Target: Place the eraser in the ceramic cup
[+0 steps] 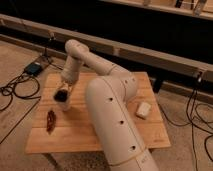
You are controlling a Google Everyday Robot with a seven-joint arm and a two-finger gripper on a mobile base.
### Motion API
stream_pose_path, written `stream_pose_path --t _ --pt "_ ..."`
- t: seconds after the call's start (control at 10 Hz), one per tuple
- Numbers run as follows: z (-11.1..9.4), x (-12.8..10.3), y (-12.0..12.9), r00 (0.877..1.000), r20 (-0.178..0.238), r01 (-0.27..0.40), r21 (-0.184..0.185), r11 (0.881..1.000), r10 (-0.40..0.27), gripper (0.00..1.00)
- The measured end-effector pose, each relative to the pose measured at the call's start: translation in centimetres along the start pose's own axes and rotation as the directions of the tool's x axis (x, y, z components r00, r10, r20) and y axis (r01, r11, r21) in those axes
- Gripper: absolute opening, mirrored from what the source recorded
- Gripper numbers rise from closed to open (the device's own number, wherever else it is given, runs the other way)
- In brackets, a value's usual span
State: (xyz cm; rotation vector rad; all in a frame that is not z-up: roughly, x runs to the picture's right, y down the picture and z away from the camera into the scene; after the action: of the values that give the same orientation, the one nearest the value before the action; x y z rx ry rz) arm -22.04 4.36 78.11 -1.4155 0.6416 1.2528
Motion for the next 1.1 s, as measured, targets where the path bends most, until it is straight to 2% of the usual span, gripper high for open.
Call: stream_pose_path --t 0.6,0.8,1.0,1.1 --pt "0.0 0.0 0.0 1.0 0.0 0.0 0.0 1.0 0.0 0.04" --pt "0.0 0.0 0.0 1.0 0.0 0.0 0.0 1.0 0.0 0.0" --pt "0.01 0.0 0.0 1.0 0.0 0.0 0.0 1.0 0.0 0.06" --pt "0.0 0.0 0.0 1.0 0.0 0.0 0.0 1.0 0.0 0.17"
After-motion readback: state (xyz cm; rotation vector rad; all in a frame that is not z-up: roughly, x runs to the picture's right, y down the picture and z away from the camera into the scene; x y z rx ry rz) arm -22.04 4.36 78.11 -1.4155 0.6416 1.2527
